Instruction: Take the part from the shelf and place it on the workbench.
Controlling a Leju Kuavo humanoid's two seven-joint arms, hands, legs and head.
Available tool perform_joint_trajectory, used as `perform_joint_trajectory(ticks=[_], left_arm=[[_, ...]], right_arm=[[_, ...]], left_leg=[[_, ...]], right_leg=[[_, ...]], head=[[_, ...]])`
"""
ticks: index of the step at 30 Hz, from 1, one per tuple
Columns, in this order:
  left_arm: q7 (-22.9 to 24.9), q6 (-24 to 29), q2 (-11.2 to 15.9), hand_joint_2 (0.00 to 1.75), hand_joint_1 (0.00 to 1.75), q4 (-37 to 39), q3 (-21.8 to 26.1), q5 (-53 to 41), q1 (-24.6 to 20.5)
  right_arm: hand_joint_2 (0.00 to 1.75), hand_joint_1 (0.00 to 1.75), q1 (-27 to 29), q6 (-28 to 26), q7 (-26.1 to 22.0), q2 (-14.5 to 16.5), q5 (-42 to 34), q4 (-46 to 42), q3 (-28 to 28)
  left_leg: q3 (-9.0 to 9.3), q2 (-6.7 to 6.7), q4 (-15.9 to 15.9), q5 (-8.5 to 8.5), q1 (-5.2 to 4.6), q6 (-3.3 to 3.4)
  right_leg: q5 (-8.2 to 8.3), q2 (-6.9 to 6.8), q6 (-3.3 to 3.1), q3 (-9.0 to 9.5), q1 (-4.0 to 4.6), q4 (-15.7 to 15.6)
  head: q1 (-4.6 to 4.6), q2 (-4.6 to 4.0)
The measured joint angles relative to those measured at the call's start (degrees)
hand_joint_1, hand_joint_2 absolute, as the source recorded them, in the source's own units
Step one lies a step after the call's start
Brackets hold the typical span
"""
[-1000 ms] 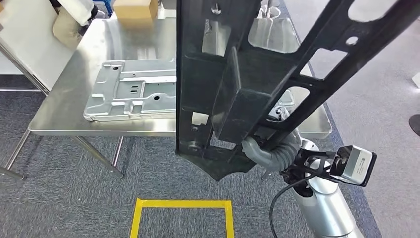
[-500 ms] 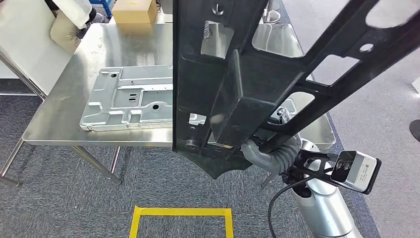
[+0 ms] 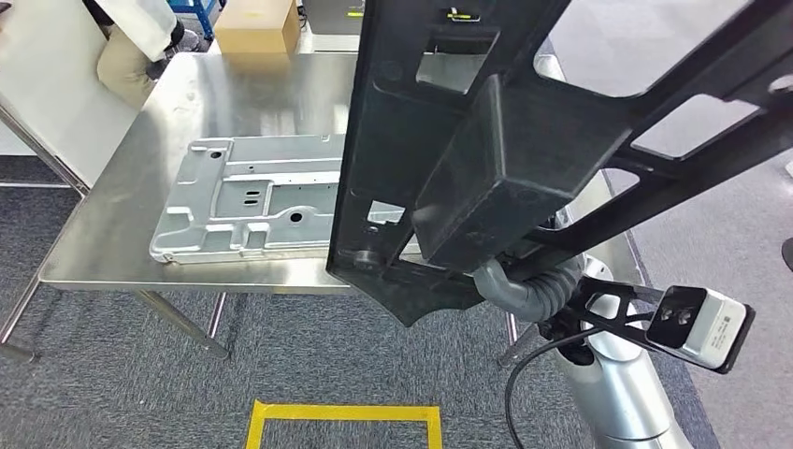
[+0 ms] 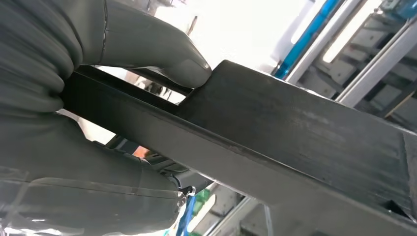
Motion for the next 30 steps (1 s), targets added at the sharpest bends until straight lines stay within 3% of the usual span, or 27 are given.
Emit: perform_joint_trajectory(ticks=[2,3,6,7,8,9,11,12,14,16,18,19,21,22,23,24,26,27,28,30], left_arm=[[-0.03,0.04,0.01,0.0,0.0,-0.01,0.02,-0.23,-0.02],[-0.04,0.06,-0.01,0.0,0.0,-0.01,0.02,-0.34,-0.02],[-0.08,0.08,-0.07,0.0,0.0,0.0,0.02,-0.49,0.11],[-0.08,0.08,-0.07,0.0,0.0,0.0,0.02,-0.49,0.19],[-0.07,0.08,-0.07,0.0,0.0,0.0,0.02,-0.49,0.25],[-0.08,0.08,-0.06,0.0,0.0,0.0,0.02,-0.5,0.3],[-0.08,0.06,-0.05,0.0,0.0,0.0,0.02,-0.64,0.32],[-0.09,0.04,-0.05,0.0,0.0,0.0,0.03,-0.74,0.28],[-0.1,0.02,-0.05,0.0,0.0,0.0,0.04,-0.9,0.2],[-0.11,0.02,-0.05,0.0,0.0,0.0,0.09,-0.99,0.2],[-0.15,0.0,-0.05,0.0,0.0,-0.01,0.14,-1.03,0.23],[-0.16,-0.03,-0.04,0.0,0.0,-0.01,0.15,-1.03,0.2],[-0.17,-0.19,0.02,0.0,0.0,-0.02,0.18,-1.04,0.11],[-0.17,-0.29,0.05,0.0,0.0,-0.02,0.2,-1.09,0.08],[-0.17,-0.39,0.07,0.0,0.0,-0.01,0.21,-1.18,0.07],[-0.15,-0.45,0.08,0.0,0.0,-0.01,0.23,-1.29,0.08],[-0.09,-0.46,0.08,0.0,0.0,-0.01,0.29,-1.49,0.09],[-0.08,-0.43,0.07,0.0,0.0,-0.01,0.33,-1.55,0.06],[-0.07,-0.39,0.07,0.0,0.0,0.0,0.37,-1.67,0.01],[-0.05,-0.34,0.06,0.0,0.0,0.0,0.42,-1.92,-0.08]], right_arm=[[1.75,1.75,-0.04,-0.25,-0.23,-0.02,0.37,-0.45,-0.06],[1.75,1.75,-0.07,-0.31,-0.27,-0.02,0.47,-0.79,-0.06],[1.75,1.75,-0.1,-0.34,-0.32,-0.03,0.57,-1.41,-0.05],[1.75,1.75,-0.06,-0.34,-0.32,-0.04,0.58,-1.43,-0.05],[1.75,1.75,-0.04,-0.34,-0.31,-0.05,0.6,-1.44,-0.05],[1.75,1.75,-0.02,-0.37,-0.33,-0.06,0.62,-1.47,-0.05],[1.75,1.75,-0.02,-0.59,-0.68,-0.11,0.96,-1.75,-0.05],[1.75,1.75,-0.03,-0.83,-1.04,-0.17,1.39,-2.03,-0.05],[1.75,1.75,-0.01,-1.58,-2.09,-0.44,2.7,-2.83,-0.01],[1.75,1.75,0.0,-2.46,-3.01,-0.82,3.83,-3.95,0.09],[1.75,1.75,-0.17,-3.15,-3.38,-1.2,4.28,-5.23,0.25],[1.75,1.75,-0.28,-3.38,-3.32,-1.34,4.34,-5.8,0.34],[1.75,1.75,-0.44,-3.62,-2.83,-1.55,4.37,-6.63,0.59],[1.75,1.75,-0.45,-3.7,-2.49,-1.64,4.32,-6.87,0.72],[1.75,1.75,-0.47,-3.8,-2.17,-1.71,4.22,-7.02,0.86],[1.75,1.75,-0.49,-3.91,-1.94,-1.74,4.05,-7.11,0.98],[1.75,1.75,-0.65,-4.13,-1.7,-1.81,3.67,-7.26,1.19],[1.75,1.75,-0.79,-4.2,-1.65,-1.85,3.53,-7.36,1.3],[1.75,1.75,-0.92,-4.27,-1.6,-1.89,3.43,-7.48,1.39],[1.75,1.75,-1.07,-4.35,-1.47,-1.99,3.29,-7.73,1.51]], left_leg=[[-0.1,0.15,0.69,-0.67,0.03,-0.64],[-0.94,0.22,2.57,-1.61,0.07,-0.95],[-7.05,0.3,13.49,-5.48,0.42,-1.64],[-8.85,0.31,16.05,-5.71,0.51,-1.77],[-9.7,0.32,16.52,-4.79,0.57,-1.83],[-9.44,0.34,14.7,-2.74,0.61,-1.79],[-6.73,0.38,7.14,2.3,0.58,-1.47],[-5.33,0.39,3.71,3.67,0.46,-1.19],[-4.2,0.38,0.97,3.83,0.17,-0.56],[-4.07,0.35,0.54,3.53,0.2,0.12],[-3.53,0.34,0.0,3.41,0.43,0.77],[-3.23,0.36,-0.21,3.32,0.51,1.08],[-2.83,0.37,-0.23,2.88,0.42,1.5],[-2.56,0.35,-0.22,2.63,0.37,1.59],[-2.18,0.3,-0.2,2.33,0.34,1.6],[-1.69,0.24,-0.18,1.99,0.33,1.56],[-0.62,0.12,-0.16,1.18,0.3,1.32],[-0.25,0.05,-0.05,0.77,0.19,1.07],[-0.06,0.02,0.01,0.45,0.12,0.79],[0.09,0.04,-0.04,0.05,0.02,0.15]], right_leg=[[-0.12,0.03,-0.54,0.47,-0.31,-0.51],[-0.19,-0.02,-0.83,0.81,-0.5,-0.79],[-0.82,-0.19,-1.33,1.64,-0.51,-0.97],[-1.09,-0.17,-1.35,1.95,-0.49,-0.97],[-1.38,-0.14,-1.31,2.34,-0.5,-0.96],[-1.72,-0.09,-1.23,2.85,-0.52,-0.96],[-2.52,-0.02,-0.9,3.93,-0.48,-0.96],[-2.87,0.01,-0.64,4.24,-0.39,-0.91],[-3.27,0.02,-0.06,4.31,-0.25,-0.9],[-3.54,-0.03,0.56,4.35,-0.27,-0.98],[-4.78,-0.07,1.13,3.62,-0.37,1.01],[-6.11,-0.07,1.34,2.22,-0.45,3.83],[-9.12,-0.08,1.64,-2.52,-0.53,12.1],[-9.69,-0.08,1.74,-4.65,-0.55,15.3],[-9.08,-0.08,1.75,-5.85,-0.56,16.52],[-7.23,-0.08,1.67,-5.83,-0.55,15.28],[-1.95,-0.08,1.18,-3.22,-0.47,7.69],[-0.17,-0.09,0.88,-1.77,-0.35,3.89],[0.74,-0.09,0.59,-0.82,-0.21,1.34],[0.49,-0.02,0.12,-0.31,0.04,0.03]], head=[[-0.04,0.0],[-0.09,-0.01],[-0.14,-0.01],[-0.14,0.0],[-0.14,-0.01],[-0.15,0.0],[-0.13,-0.01],[-0.14,-0.01],[-0.07,0.0],[-0.01,0.0],[0.09,0.0],[0.12,0.0],[0.19,0.0],[0.19,0.0],[0.19,0.0],[0.2,0.0],[0.22,0.0],[0.22,0.0],[0.2,0.0],[0.18,-0.01]])
